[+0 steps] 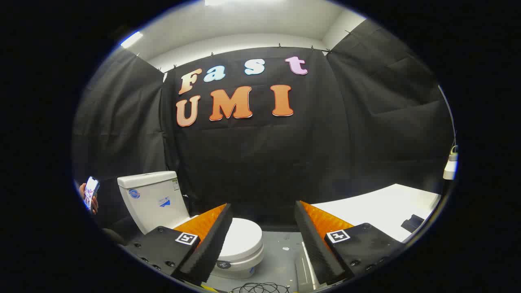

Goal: Open the toilet lid.

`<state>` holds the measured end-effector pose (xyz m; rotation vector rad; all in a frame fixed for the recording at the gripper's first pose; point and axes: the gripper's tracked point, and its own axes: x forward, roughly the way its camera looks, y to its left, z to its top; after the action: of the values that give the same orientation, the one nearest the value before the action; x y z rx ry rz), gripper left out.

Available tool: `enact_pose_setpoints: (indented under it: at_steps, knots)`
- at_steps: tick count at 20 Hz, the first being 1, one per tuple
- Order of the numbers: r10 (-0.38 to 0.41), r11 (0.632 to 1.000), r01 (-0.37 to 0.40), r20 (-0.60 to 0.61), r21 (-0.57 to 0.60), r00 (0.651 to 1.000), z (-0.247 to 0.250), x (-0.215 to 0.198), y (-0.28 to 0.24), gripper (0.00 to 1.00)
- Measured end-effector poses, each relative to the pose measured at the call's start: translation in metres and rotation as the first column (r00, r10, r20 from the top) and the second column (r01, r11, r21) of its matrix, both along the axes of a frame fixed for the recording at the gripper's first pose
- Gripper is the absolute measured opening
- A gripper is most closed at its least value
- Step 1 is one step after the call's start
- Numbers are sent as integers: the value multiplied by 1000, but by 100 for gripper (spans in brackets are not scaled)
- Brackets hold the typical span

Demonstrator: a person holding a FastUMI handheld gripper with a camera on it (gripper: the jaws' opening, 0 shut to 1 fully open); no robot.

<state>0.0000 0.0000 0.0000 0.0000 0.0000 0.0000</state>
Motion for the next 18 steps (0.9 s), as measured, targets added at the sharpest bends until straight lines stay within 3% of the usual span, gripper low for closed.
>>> enact_pose_setpoints:
  at_steps: [18]
  knots:
    - [-2,1000,2,-7,-2,1000,-2,1,0,99]
